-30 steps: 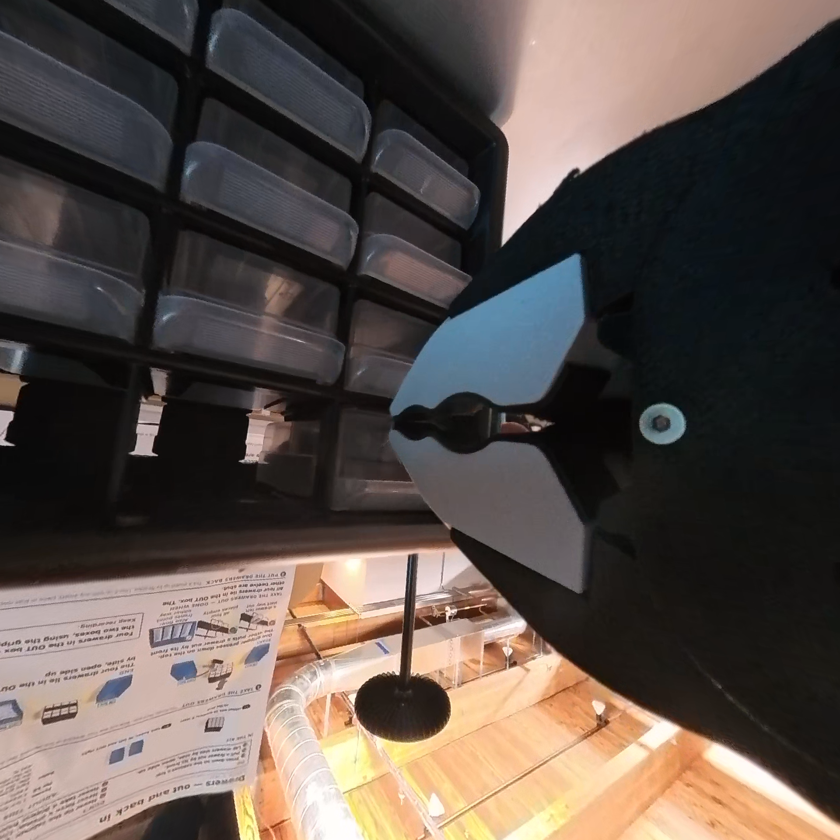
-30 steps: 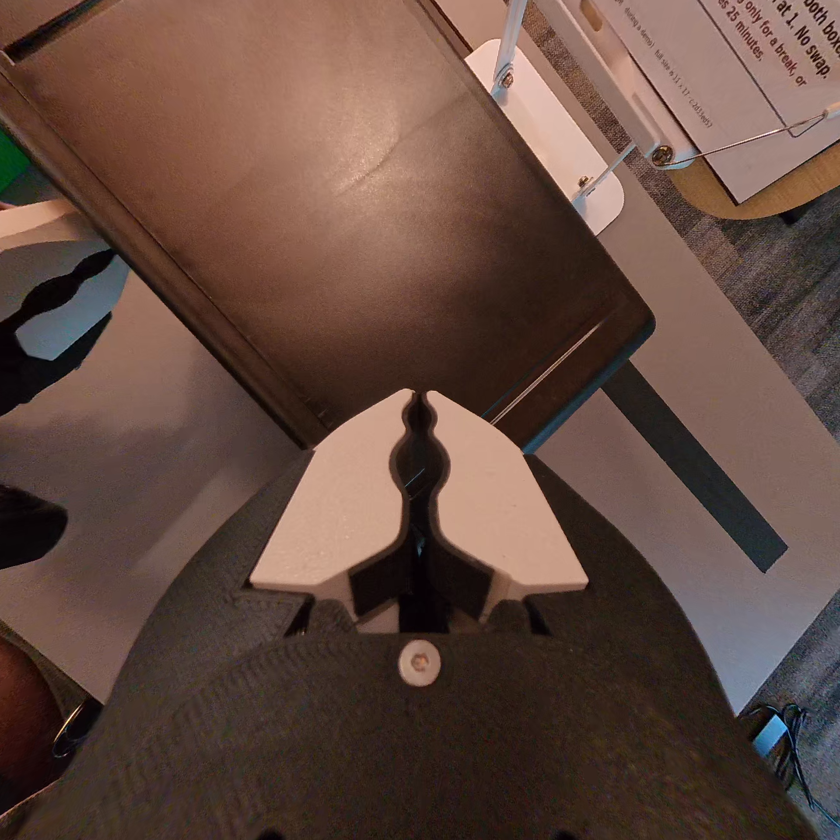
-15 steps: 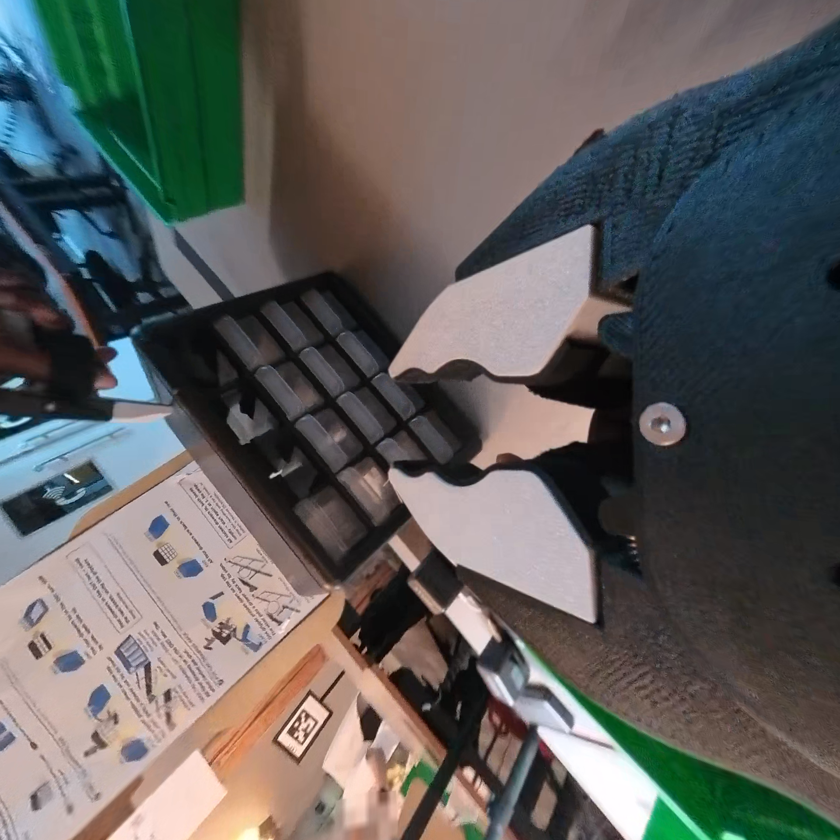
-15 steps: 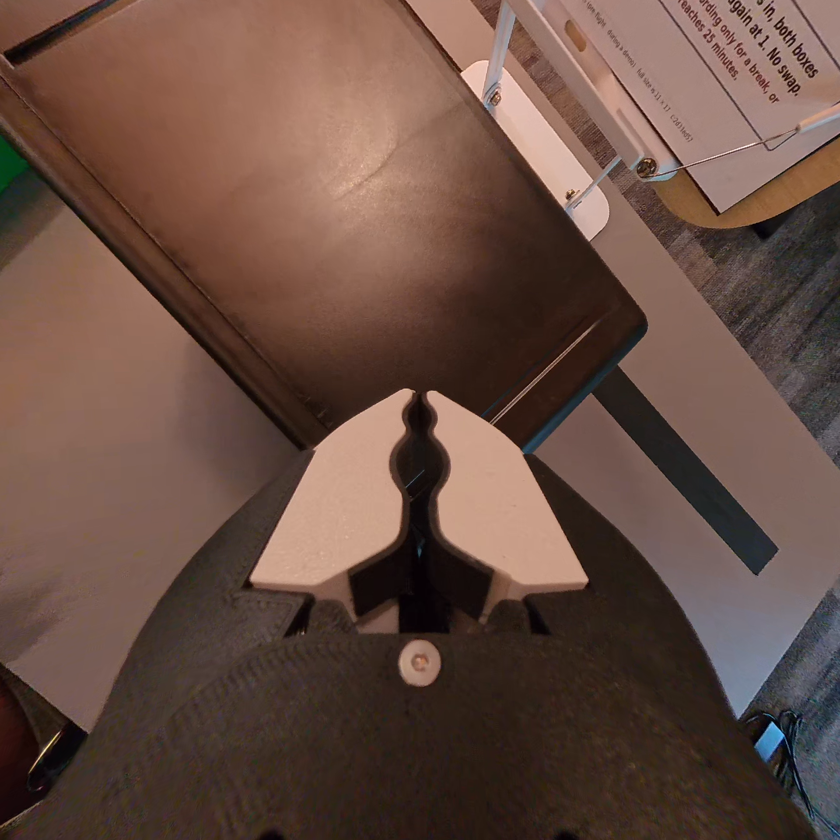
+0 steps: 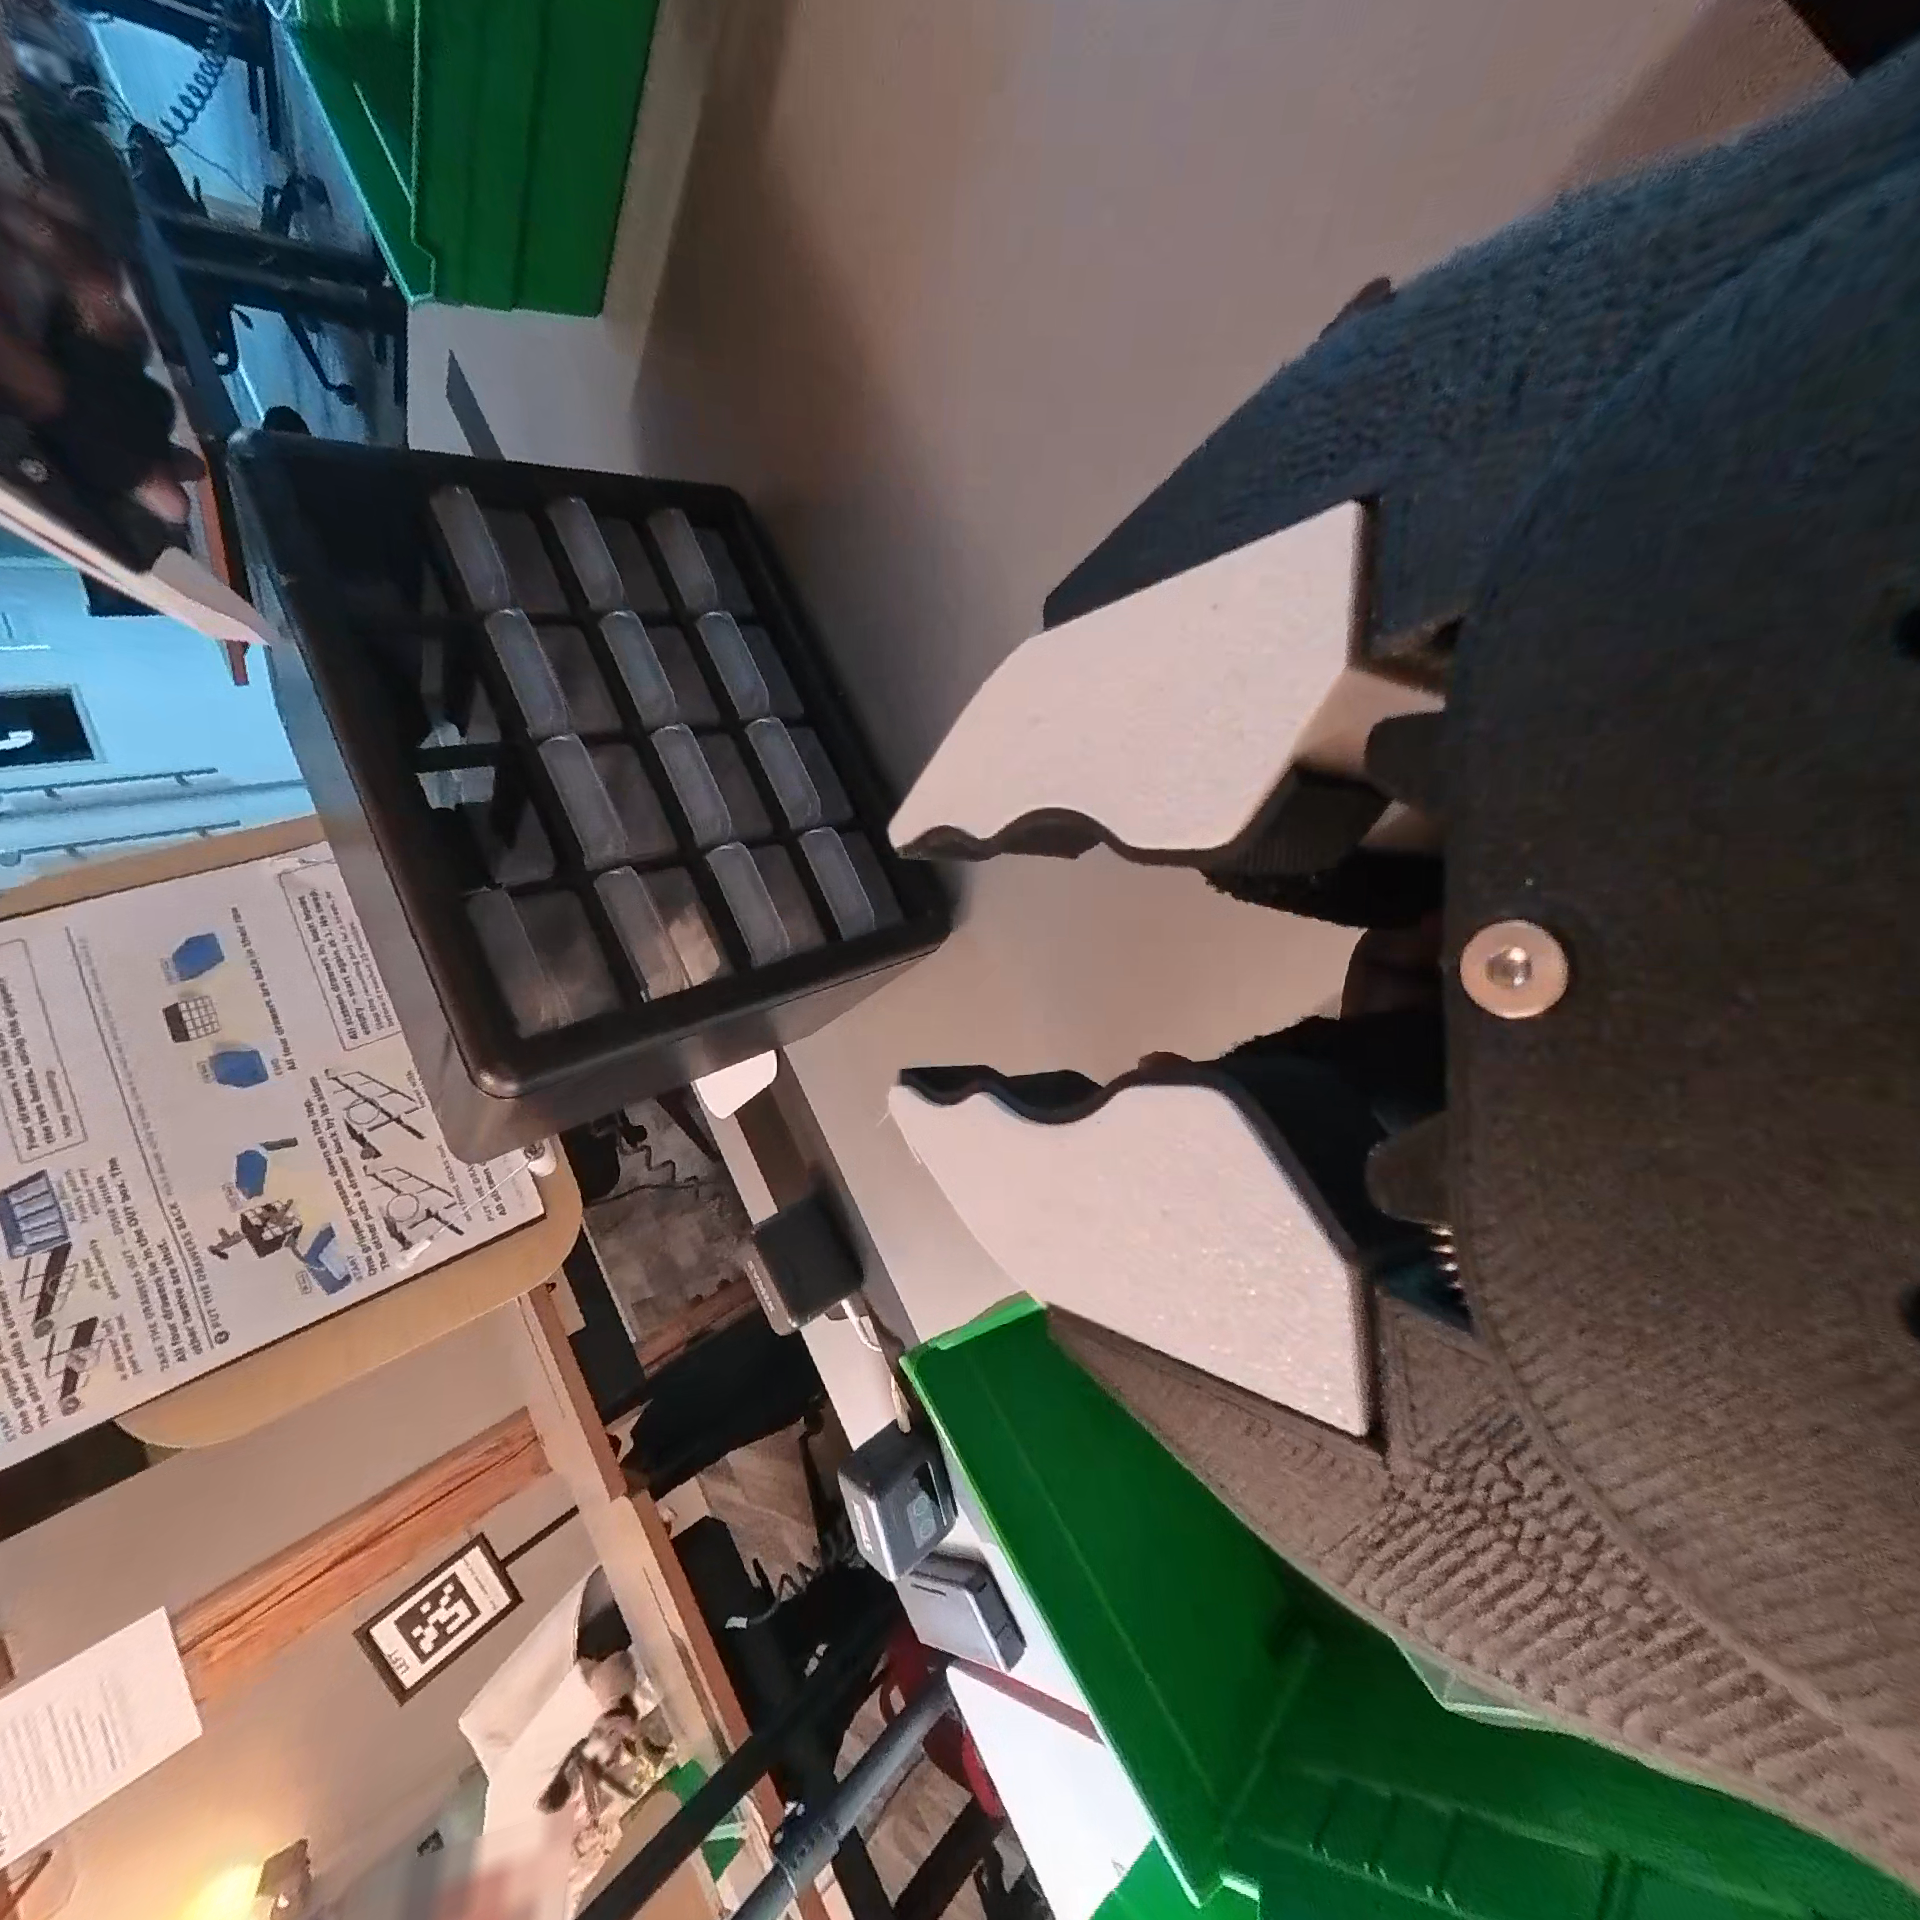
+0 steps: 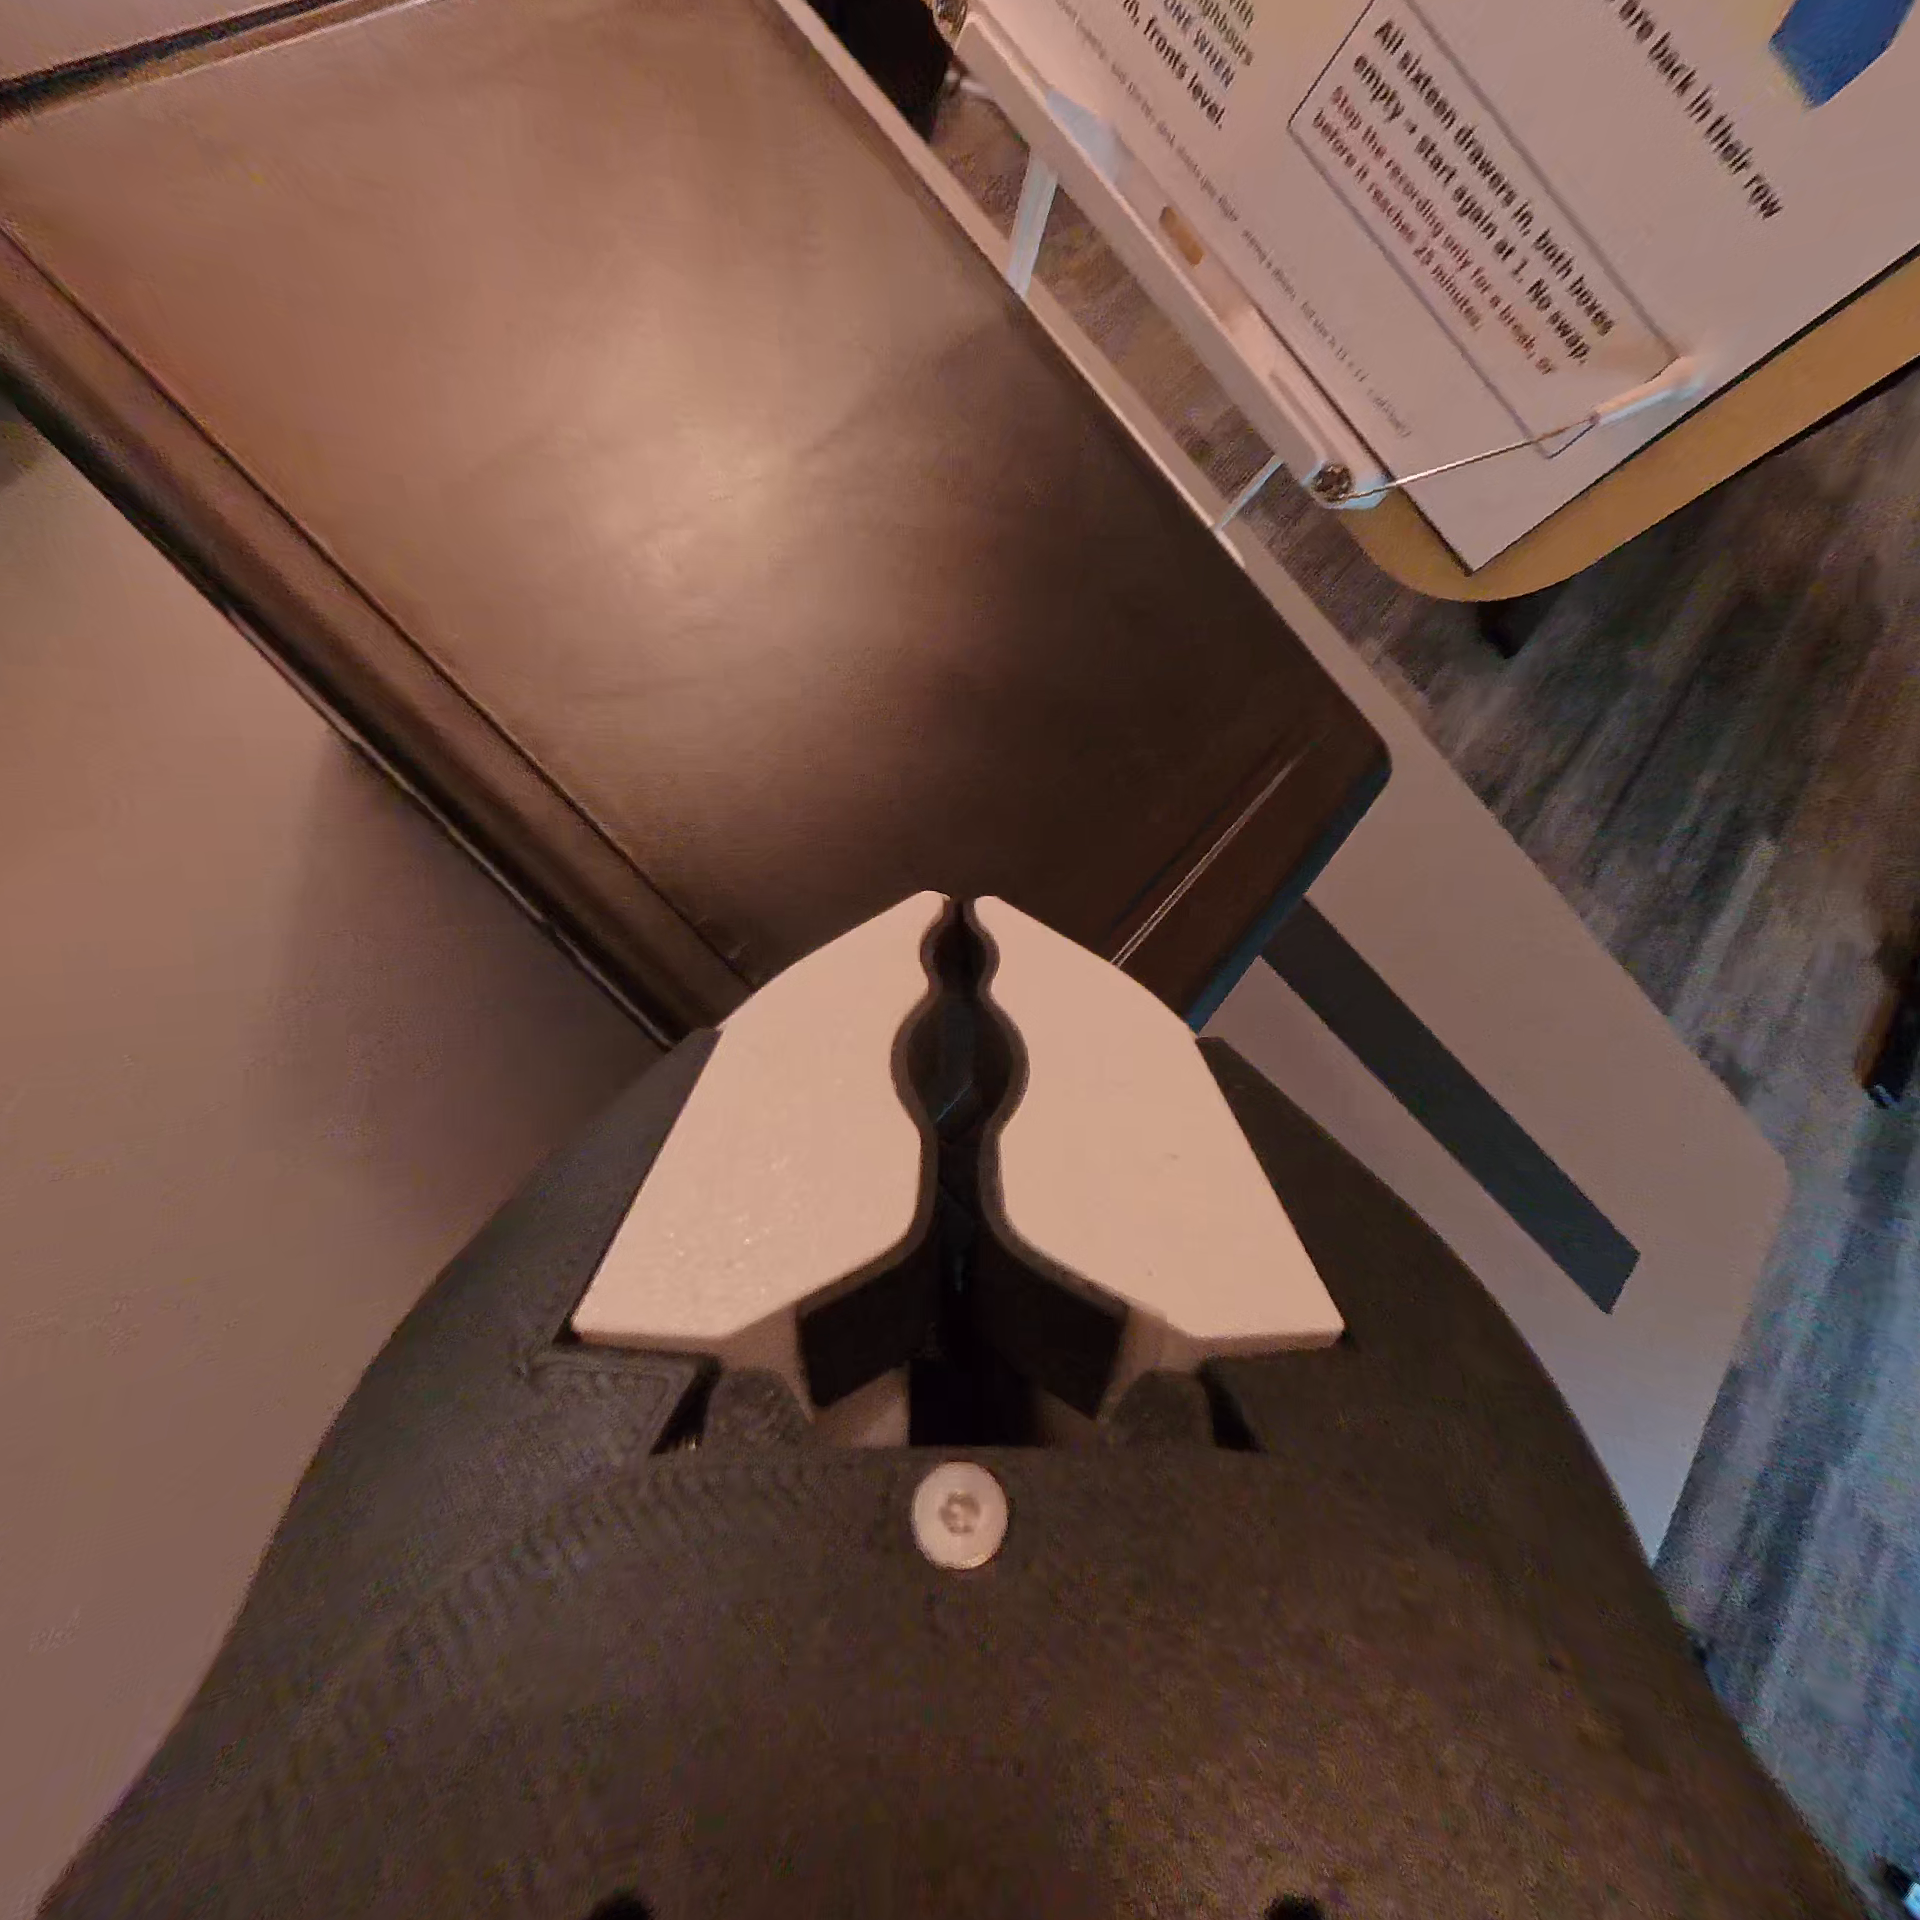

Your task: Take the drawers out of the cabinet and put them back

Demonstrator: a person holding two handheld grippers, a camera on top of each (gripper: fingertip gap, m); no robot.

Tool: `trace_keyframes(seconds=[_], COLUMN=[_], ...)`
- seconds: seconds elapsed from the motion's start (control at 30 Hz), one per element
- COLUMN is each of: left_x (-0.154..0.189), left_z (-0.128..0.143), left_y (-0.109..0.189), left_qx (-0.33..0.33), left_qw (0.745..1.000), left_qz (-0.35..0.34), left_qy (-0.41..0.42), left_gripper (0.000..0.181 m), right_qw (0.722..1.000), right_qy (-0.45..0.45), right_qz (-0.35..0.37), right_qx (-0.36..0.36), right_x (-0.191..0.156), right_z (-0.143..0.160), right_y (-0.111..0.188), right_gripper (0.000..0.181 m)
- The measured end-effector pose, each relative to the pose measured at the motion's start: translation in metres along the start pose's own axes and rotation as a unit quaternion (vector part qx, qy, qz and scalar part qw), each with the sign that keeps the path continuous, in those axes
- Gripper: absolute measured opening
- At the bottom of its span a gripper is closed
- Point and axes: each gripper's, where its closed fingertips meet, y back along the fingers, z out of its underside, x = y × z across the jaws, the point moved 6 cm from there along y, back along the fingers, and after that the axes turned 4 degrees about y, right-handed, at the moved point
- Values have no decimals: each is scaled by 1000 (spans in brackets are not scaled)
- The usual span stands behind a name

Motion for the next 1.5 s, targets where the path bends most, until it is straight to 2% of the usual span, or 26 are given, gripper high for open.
trace_keyframes(seconds=[0.13,0.3,0.43,0.63,0.7,0.77,0.83,0.9,0.97,1.03,1.1,1.2,1.3,1.4,1.5], left_x=[2,-9,-24,-55,-63,-74,-89,-108,-131,-155,-179,-206,-220,-223,-220], left_z=[2,5,8,10,16,22,24,27,36,51,72,104,126,135,140], left_y=[-1,2,10,29,35,41,44,40,29,13,-7,-36,-51,-63,-71], left_qx=[-3,-11,-15,-36,-71,-109,-134,-163,-218,-296,-366,-444,-493,-506,-520], left_qw=[1000,999,998,992,991,986,982,979,968,945,914,878,852,842,828], left_qz=[-3,-28,-54,-116,-115,-117,-117,-106,-87,-48,-10,41,83,115,127], left_qy=[-12,-18,-15,-16,-24,-42,-61,-68,-94,-130,-174,-173,-157,-148,-170], left_gripper=[38,38,38,40,43,47,47,47,46,46,46,47,47,47,37], right_qw=[998,973,946,907,899,898,888,880,866,856,863,872,872,867,867], right_qy=[13,-59,-103,-148,-139,-114,-70,-65,-81,-85,-83,-73,-74,-86,-93], right_qz=[44,-11,-57,-66,-61,-85,-112,-116,-147,-156,-156,-157,-156,-153,-148], right_qx=[40,222,303,389,410,417,441,455,471,486,473,458,458,467,467], right_x=[-4,-31,-60,-110,-128,-146,-158,-154,-152,-151,-152,-156,-156,-153,-152], right_z=[5,21,71,159,184,208,227,234,237,239,240,239,239,240,242], right_y=[10,61,96,125,129,128,127,127,128,127,121,115,115,117,117], right_gripper=[12,19,25,42,50,54,50,47,49,47,47,47,47,47,46])
